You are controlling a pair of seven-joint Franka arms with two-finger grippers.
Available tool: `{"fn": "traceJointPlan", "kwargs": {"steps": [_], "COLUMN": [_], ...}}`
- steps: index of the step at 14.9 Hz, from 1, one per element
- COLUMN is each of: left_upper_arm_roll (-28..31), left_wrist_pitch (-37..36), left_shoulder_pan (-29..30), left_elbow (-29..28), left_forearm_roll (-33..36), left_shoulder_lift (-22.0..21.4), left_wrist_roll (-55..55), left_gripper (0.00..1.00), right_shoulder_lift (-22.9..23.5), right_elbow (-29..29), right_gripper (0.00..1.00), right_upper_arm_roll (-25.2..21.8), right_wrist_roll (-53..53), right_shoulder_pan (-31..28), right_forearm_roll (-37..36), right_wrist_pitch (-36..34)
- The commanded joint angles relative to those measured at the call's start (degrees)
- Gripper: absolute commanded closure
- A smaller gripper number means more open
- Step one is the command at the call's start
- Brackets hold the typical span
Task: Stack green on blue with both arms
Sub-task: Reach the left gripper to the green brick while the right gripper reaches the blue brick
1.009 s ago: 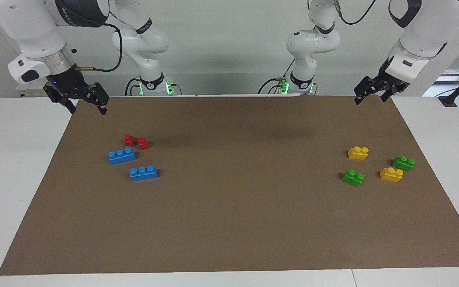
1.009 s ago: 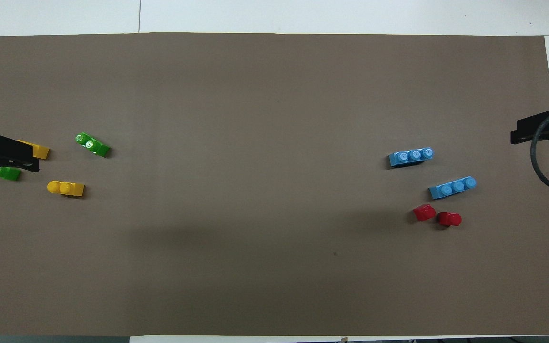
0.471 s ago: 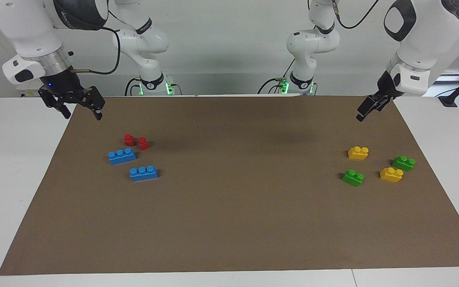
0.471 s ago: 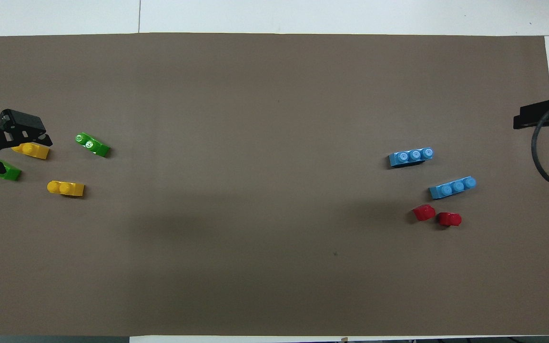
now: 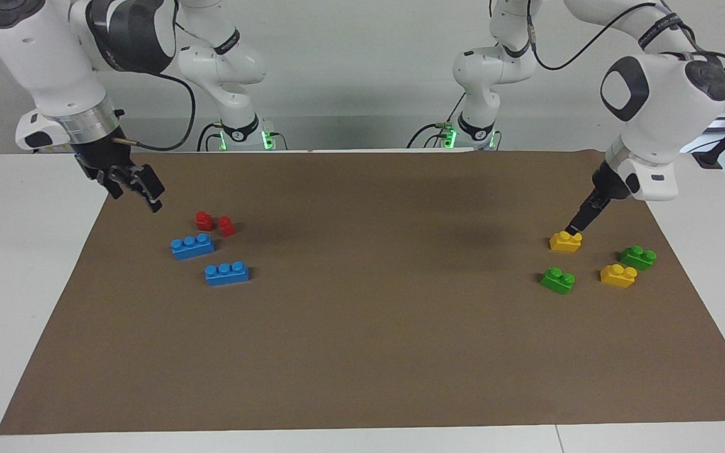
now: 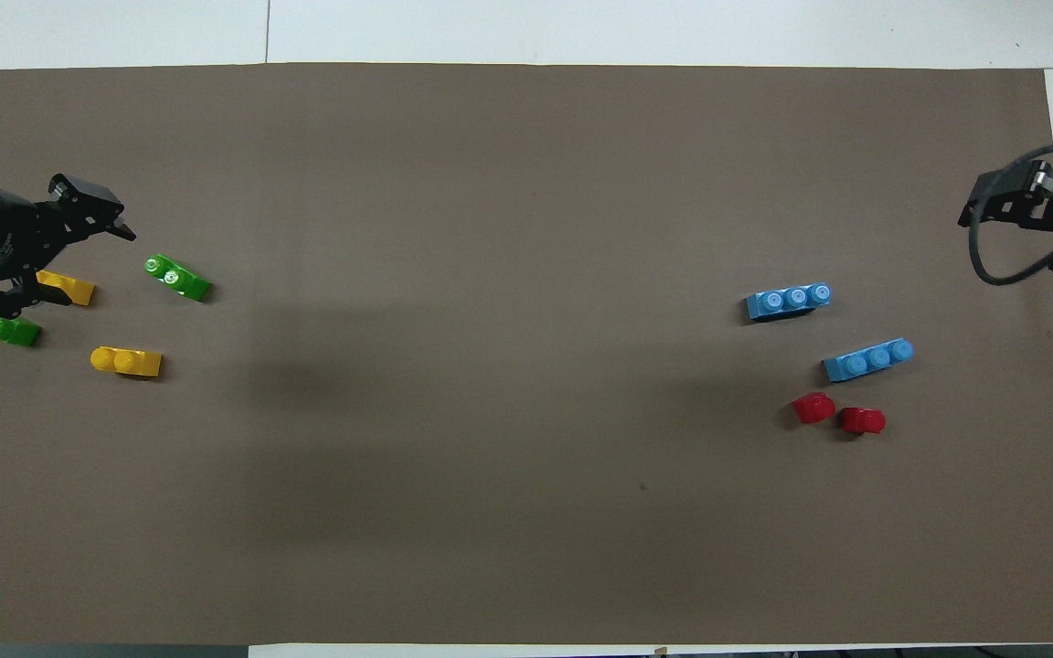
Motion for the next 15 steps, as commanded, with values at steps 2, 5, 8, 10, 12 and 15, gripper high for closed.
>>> {"fn": "traceJointPlan", "kwargs": {"steps": [2, 5, 8, 10, 12, 15], "left_upper_arm_roll": [0.16, 0.16, 0.16, 0.16, 0.16, 0.16], "left_wrist_pitch": [5.48, 9.36, 11.29, 12.17, 12.61, 14.19], "left_shoulder_pan": [1.34, 1.52, 1.52, 1.43, 1.51, 1.52], "left_elbow": [-0.13, -0.22, -0.22, 0.22, 0.13, -1.0], "left_forearm_roll": [-0.66, -0.48, 0.22, 3.02, 3.65, 3.74], "left_shoulder_lift": [5.01, 7.74, 9.85, 12.05, 12.93, 13.99], "left_wrist_roll": [-3.08, -8.79, -13.46, -13.73, -13.81, -13.81], "left_gripper": [0.0, 0.0, 0.0, 0.0, 0.0, 0.0], "right_shoulder_lift": [3.85, 6.92, 8.42, 8.69, 9.04, 9.04], "right_elbow": [-0.43, -0.43, -0.61, -2.62, -5.43, -8.77], "right_gripper": [0.0, 0.0, 0.0, 0.0, 0.0, 0.0], "right_upper_arm_roll": [0.24, 0.15, 0.15, 0.06, 0.06, 0.15], "right_wrist_roll": [18.68, 28.61, 37.24, 37.7, 38.31, 38.31], "right_shoulder_pan": [-0.47, -1.26, -3.37, -3.55, -3.55, -2.94], "right_forearm_roll": [6.19, 7.61, 10.66, 13.58, 16.47, 19.22], "right_wrist_pitch": [1.89, 3.46, 4.87, 6.27, 8.99, 12.07]}}
